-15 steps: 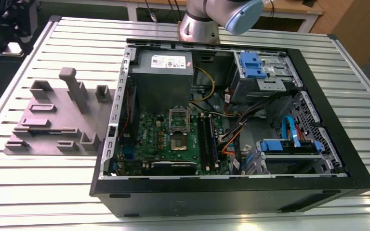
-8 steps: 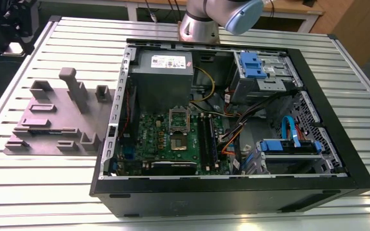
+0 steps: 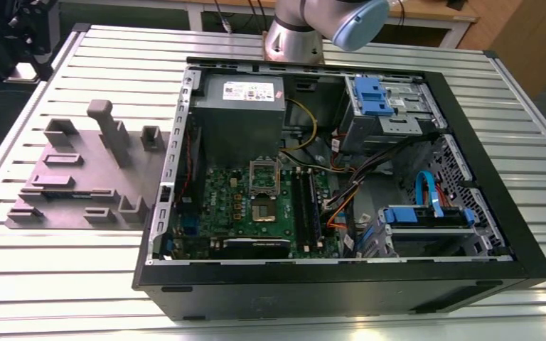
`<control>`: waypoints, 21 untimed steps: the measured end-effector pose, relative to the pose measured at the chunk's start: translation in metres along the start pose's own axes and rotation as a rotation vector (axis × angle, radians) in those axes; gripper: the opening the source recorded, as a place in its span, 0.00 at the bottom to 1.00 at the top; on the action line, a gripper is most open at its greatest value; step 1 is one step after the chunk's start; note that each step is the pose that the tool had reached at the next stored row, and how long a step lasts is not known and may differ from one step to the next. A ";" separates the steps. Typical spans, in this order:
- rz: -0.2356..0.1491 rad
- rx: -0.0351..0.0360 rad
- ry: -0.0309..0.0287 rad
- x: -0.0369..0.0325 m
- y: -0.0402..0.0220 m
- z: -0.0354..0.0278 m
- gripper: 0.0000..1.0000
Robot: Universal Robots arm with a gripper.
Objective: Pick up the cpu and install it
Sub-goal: 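Pick up the cpu and move it towards the insertion slot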
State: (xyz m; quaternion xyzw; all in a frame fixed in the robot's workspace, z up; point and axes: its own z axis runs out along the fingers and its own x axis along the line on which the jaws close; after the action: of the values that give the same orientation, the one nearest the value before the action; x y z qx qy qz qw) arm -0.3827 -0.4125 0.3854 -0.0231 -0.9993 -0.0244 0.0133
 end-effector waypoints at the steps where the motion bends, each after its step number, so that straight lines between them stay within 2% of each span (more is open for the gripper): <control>1: 0.000 0.0000 0.0000 -0.0003 0.0000 0.0000 0.47; 21: 0.000 0.0000 0.0000 -0.0033 0.0002 -0.0001 0.47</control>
State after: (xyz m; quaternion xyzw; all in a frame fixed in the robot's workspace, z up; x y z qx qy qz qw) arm -0.3794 -0.4125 0.3855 -0.0231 -0.9993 -0.0244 0.0133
